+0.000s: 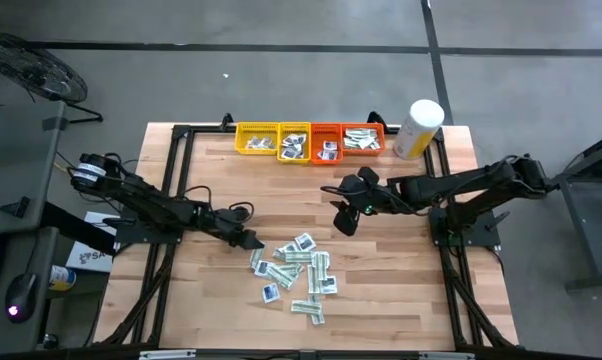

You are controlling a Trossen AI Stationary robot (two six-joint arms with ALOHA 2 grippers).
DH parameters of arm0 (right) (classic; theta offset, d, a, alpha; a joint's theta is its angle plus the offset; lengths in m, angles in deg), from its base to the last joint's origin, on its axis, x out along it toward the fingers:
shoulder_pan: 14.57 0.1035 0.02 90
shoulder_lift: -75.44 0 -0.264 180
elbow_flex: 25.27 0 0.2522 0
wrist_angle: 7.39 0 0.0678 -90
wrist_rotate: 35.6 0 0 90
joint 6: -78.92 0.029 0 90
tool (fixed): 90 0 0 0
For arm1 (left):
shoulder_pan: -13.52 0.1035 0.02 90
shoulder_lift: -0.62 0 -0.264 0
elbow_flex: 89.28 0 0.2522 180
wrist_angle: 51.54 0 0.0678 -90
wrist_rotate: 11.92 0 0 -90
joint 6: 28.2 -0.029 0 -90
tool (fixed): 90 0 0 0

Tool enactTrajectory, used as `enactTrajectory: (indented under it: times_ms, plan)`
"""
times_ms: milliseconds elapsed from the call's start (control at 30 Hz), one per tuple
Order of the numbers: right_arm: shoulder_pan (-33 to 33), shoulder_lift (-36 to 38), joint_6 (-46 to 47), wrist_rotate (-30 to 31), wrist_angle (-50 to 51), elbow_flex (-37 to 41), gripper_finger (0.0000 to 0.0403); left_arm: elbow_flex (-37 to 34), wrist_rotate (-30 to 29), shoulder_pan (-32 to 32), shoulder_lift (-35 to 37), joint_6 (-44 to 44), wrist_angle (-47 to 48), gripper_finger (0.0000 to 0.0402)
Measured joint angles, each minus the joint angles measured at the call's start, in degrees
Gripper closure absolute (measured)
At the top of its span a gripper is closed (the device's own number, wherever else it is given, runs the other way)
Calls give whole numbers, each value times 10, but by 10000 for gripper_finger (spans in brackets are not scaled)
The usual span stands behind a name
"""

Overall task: Pick & Place First Aid Supplies
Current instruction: Put the green pad into the right orange bin

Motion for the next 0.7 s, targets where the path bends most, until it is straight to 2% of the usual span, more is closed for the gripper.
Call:
enactTrajectory:
  times_ms: [200,700]
  plan:
    - [0,0,0,0,0,0,249,25,-4,0,-2,-24,14,195]
    - [0,0,0,0,0,0,249,29,-35,0,-1,-34,26,372]
